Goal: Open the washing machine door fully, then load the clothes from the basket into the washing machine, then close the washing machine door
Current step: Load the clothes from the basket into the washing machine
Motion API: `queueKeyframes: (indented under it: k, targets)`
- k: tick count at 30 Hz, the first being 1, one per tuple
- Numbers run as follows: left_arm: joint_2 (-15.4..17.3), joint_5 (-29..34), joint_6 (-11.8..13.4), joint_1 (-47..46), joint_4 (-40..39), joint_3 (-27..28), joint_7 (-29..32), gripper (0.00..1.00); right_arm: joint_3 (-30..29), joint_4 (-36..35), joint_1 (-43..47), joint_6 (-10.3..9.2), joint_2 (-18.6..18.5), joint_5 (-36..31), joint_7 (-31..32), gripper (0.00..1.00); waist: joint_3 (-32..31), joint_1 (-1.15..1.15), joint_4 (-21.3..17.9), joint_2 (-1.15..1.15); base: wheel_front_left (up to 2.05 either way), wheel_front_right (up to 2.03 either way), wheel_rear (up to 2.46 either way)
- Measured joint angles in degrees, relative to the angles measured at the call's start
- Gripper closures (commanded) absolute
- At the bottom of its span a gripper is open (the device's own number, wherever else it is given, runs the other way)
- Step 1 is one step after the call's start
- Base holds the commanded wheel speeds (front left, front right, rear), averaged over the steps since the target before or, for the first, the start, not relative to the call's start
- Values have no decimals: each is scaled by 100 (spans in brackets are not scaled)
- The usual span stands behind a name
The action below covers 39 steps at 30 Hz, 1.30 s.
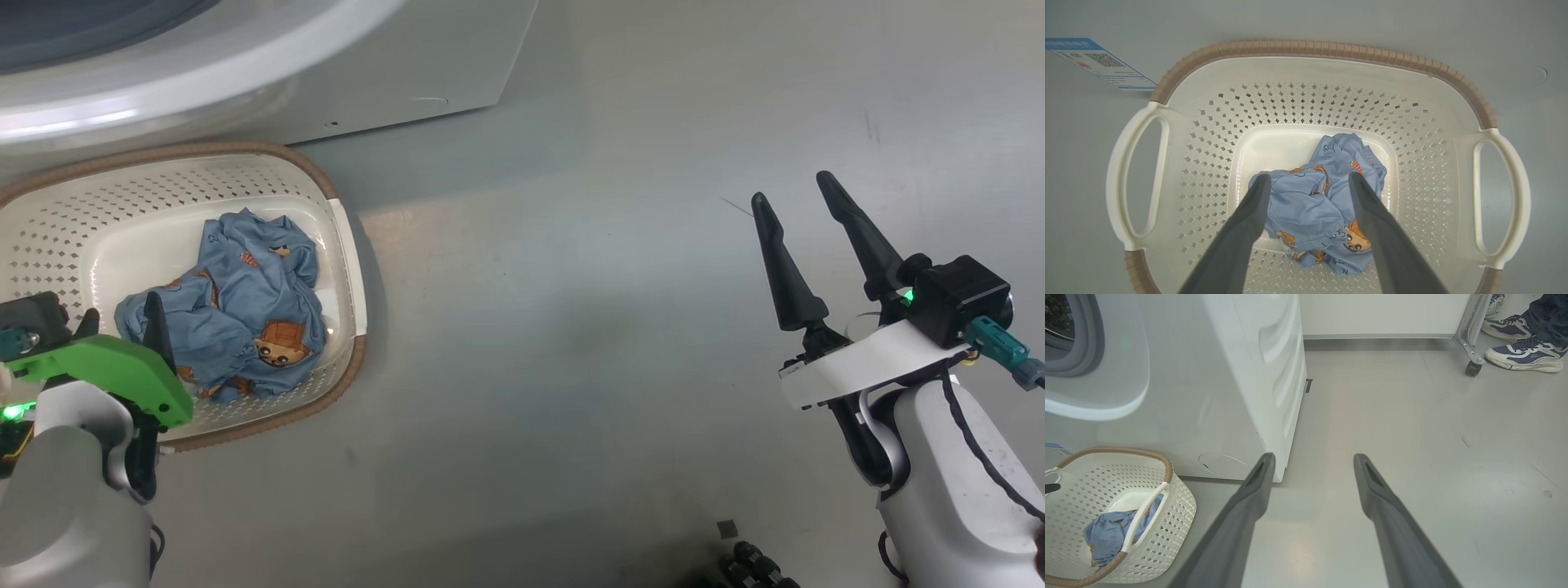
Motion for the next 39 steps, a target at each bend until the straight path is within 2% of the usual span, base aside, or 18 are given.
queueKeyframes:
  k: [6, 21, 39]
  targets:
    - [-86, -243, -73, -388, 330, 74, 241, 0, -62, -27, -21, 0, -92, 0, 0, 0, 178, 0, -36, 0, 0, 0, 0]
    - [-107, -630, -38, -1010, 975, 430, 689, 0, -138, -122, -153, 0, -138, 1, 0, 0, 730, 0, -124, 0, 0, 0, 0]
    - [-93, -691, 79, -1652, 1467, 556, 926, 0, -254, -266, -355, 0, -194, 0, 0, 0, 1319, 0, -173, 0, 0, 0, 0]
